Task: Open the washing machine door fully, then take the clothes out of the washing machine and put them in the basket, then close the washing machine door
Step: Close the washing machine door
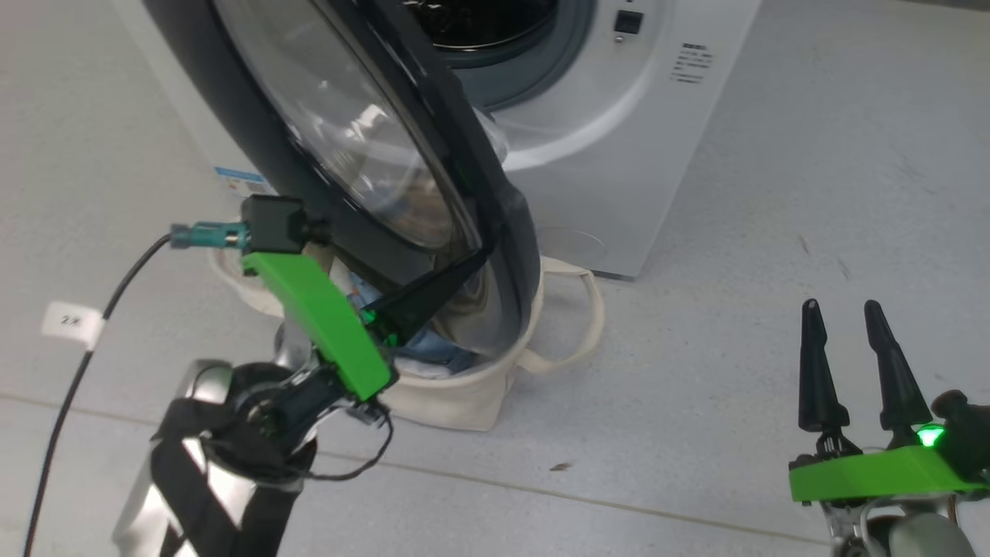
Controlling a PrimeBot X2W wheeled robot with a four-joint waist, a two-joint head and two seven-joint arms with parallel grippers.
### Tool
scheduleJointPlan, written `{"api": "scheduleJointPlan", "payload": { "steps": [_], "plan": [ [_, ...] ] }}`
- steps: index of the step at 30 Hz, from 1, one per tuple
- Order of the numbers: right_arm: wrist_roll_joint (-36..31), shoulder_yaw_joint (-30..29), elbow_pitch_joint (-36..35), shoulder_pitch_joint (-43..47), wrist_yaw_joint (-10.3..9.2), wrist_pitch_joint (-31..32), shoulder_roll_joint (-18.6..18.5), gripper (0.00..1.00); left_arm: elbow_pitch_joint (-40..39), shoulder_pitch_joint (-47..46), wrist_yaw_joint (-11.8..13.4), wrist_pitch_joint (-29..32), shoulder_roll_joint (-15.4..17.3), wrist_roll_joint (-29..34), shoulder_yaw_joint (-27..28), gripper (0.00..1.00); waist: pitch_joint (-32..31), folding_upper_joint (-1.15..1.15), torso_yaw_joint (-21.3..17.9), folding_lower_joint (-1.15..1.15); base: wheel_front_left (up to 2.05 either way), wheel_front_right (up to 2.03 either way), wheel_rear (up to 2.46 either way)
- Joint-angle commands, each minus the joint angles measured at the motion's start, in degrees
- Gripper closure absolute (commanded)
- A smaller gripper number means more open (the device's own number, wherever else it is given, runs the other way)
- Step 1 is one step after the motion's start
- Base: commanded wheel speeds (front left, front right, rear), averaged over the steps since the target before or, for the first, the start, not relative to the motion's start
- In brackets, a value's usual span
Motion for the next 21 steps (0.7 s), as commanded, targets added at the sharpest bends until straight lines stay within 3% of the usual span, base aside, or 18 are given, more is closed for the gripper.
{"api": "scheduleJointPlan", "payload": {
  "steps": [1, 10, 15, 21],
  "plan": [
    [0.4, 1.2, -1.6, -1.1, 0.43, -0.7, 0.0, 0.0, -1.2, -3.2, -0.7, -1.0, 0.3, 0.7, 1.4, 1.0, 0.0, 0.0, -0.9, 0.0, 0.0, 0.0, 0.0],
    [1.7, 2.4, -1.2, -0.6, 0.43, -0.7, 0.0, 0.0, 3.8, -5.2, -1.3, -8.9, -0.4, 1.3, -4.1, 1.0, -0.7, 0.0, -2.9, 0.0, 0.0, 0.0, 0.0],
    [1.8, 2.8, -1.6, -0.1, 0.43, -0.7, 0.0, 0.0, 4.7, -4.1, -1.3, -14.9, 1.6, 2.1, -5.9, 1.0, -1.5, 0.0, -2.3, 0.0, 0.0, 0.0, 0.0],
    [2.2, 4.3, -2.6, 0.9, 0.43, -0.7, 0.0, 0.0, 7.4, -2.0, -1.3, -25.3, 5.7, 9.6, -9.5, 1.0, -4.0, 0.0, -0.5, 0.0, 0.0, 0.0, 0.0]
  ]
}}
